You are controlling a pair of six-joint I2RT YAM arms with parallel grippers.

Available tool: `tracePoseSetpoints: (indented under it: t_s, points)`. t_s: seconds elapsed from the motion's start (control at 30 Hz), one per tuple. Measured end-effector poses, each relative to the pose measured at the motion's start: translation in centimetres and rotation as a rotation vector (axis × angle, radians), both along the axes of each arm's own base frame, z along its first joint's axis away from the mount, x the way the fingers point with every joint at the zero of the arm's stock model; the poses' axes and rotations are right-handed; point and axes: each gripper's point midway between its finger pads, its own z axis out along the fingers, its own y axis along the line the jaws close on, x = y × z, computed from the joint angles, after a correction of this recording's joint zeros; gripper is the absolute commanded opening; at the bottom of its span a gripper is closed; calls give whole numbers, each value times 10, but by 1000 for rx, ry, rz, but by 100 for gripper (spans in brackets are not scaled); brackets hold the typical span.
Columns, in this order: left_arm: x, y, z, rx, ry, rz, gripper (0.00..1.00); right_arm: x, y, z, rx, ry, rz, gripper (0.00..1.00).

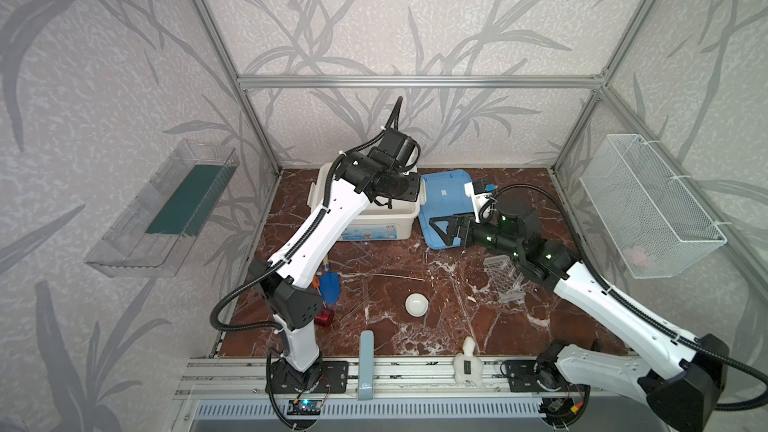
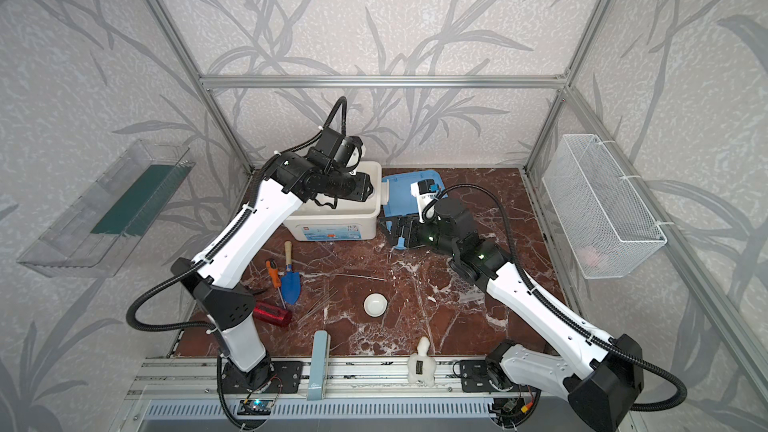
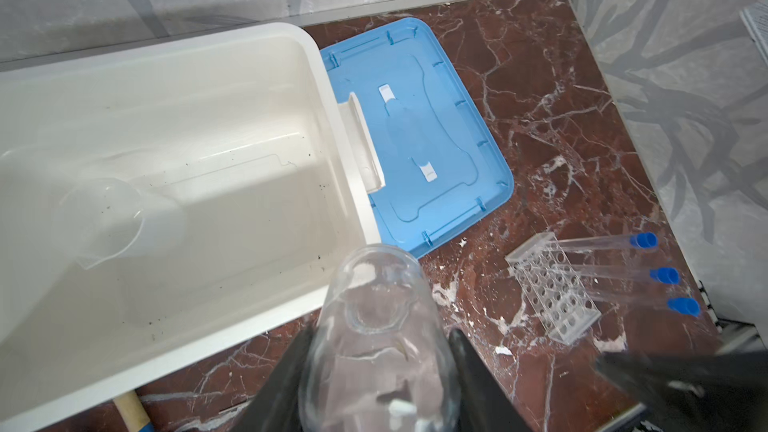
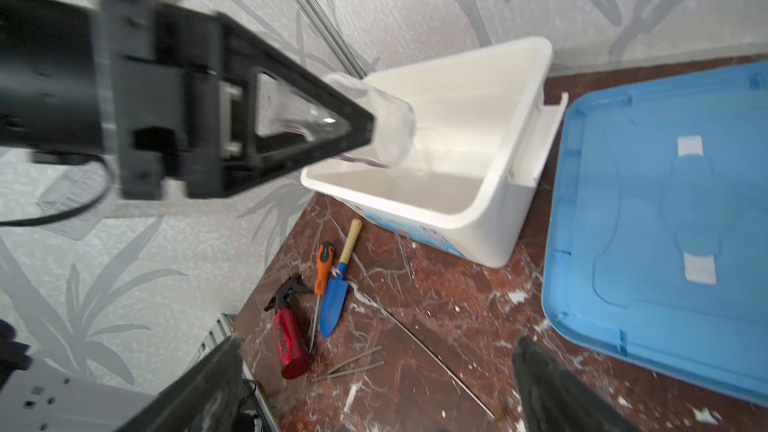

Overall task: Organize the chemistry lab equipment
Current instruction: 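Lift the glass jar and carry it into the white bin with the left gripper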

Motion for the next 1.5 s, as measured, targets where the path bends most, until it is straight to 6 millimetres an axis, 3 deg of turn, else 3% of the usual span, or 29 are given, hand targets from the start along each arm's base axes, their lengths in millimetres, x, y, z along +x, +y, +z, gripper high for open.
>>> tracePoseSetpoints:
  t_s: [0.23, 0.33, 0.47, 0.7, 0.87, 1.07, 1.5]
  points:
    - [74, 27, -35, 38, 44, 124, 16, 37, 15, 32, 59, -22, -31, 99]
    - [95, 44, -60, 74, 72, 183, 16, 58, 18, 29, 92, 15, -51, 99]
    - [115, 53, -92, 124, 92, 224, 16, 80, 16, 9, 118, 82, -87, 99]
    - [131, 47, -130, 141, 117, 230, 16, 86, 13, 1, 110, 91, -100, 99]
    - [140, 44, -157, 147, 145, 241, 17, 84, 13, -17, 83, 104, -95, 99]
    - [141, 41, -192, 139, 204, 227, 18, 88, 16, -25, 77, 109, -88, 99]
    - [141, 30, -221, 78, 247, 206, 25, 89, 10, -45, 58, 139, -103, 99]
